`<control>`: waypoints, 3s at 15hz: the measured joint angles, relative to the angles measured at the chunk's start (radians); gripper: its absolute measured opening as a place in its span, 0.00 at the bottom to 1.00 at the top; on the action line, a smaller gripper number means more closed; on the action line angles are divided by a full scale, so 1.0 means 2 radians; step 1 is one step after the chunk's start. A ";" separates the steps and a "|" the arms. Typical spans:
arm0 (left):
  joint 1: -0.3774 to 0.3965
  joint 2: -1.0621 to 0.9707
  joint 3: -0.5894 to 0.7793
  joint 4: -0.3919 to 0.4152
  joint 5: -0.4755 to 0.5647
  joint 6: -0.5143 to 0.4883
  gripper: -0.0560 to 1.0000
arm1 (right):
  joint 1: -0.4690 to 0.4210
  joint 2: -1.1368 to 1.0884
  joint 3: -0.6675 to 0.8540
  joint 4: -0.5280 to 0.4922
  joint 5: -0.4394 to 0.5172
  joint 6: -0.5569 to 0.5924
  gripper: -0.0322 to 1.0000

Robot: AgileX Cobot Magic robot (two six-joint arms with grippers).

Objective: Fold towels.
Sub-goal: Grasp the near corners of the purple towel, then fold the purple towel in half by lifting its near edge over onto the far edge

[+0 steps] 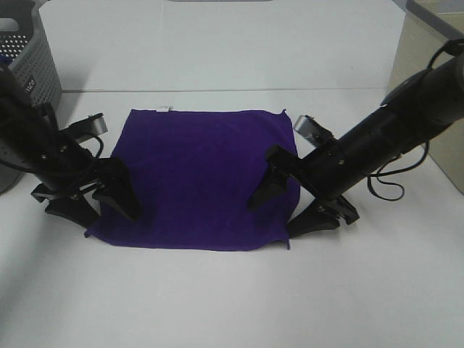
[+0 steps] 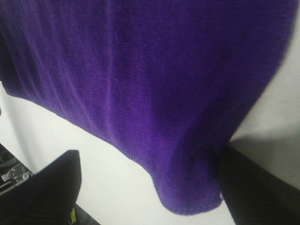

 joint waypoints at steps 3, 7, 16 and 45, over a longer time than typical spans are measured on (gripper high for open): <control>-0.049 0.010 -0.021 0.020 -0.014 -0.067 0.69 | 0.043 0.031 -0.066 -0.075 0.030 0.084 0.61; -0.086 0.038 -0.057 0.022 0.006 -0.093 0.38 | 0.050 0.041 -0.097 -0.156 0.044 0.140 0.27; -0.089 0.035 -0.065 0.072 0.044 -0.080 0.06 | 0.050 0.033 -0.097 -0.184 0.060 0.139 0.05; -0.090 0.079 -0.281 0.249 -0.071 -0.161 0.06 | 0.041 0.079 -0.344 -0.369 0.006 0.179 0.05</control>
